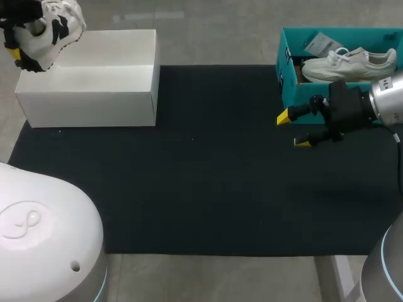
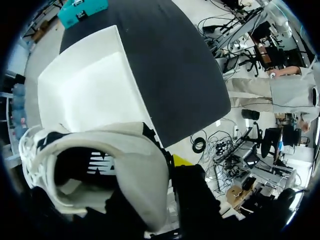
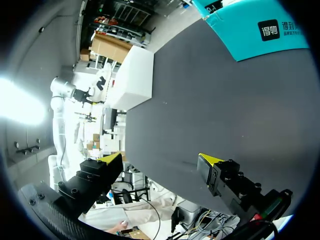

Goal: Take the shoe out of the shoebox, open the shoe tongue, remove and reinsert the insole, then place the shoe into the shoebox

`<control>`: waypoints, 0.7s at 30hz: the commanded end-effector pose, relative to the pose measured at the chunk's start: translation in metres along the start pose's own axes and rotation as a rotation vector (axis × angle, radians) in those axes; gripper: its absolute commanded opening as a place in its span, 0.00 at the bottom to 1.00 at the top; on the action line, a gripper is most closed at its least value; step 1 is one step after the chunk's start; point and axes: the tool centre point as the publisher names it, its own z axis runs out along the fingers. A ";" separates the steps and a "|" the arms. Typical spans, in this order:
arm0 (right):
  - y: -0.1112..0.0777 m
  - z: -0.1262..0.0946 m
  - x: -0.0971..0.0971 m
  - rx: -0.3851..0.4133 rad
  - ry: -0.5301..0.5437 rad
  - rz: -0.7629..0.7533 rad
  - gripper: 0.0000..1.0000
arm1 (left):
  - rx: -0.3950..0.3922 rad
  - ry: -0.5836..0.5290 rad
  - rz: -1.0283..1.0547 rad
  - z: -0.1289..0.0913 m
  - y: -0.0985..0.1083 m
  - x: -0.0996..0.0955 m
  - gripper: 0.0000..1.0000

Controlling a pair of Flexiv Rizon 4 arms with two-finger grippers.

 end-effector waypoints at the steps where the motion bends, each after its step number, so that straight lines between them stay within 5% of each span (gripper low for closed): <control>1: -0.001 0.001 0.001 -0.001 -0.003 0.002 1.00 | -0.040 0.108 0.184 0.000 0.010 -0.006 0.00; 14: -0.001 0.001 0.001 -0.001 -0.003 0.002 1.00 | -0.040 0.108 0.184 0.000 0.010 -0.006 0.00; 15: -0.001 0.001 0.001 -0.001 -0.003 0.002 1.00 | 0.052 0.102 0.275 -0.003 0.011 -0.006 0.00; 16: -0.001 0.001 0.001 -0.001 -0.003 0.002 1.00 | 0.065 0.056 0.385 -0.005 0.014 -0.006 0.00; 19: -0.001 0.001 0.001 -0.001 -0.003 0.002 1.00 | -0.043 0.034 0.620 -0.005 0.018 -0.008 0.00; 21: -0.001 0.001 0.001 -0.001 -0.003 0.002 1.00 | -0.047 0.015 0.748 -0.009 0.021 -0.007 0.00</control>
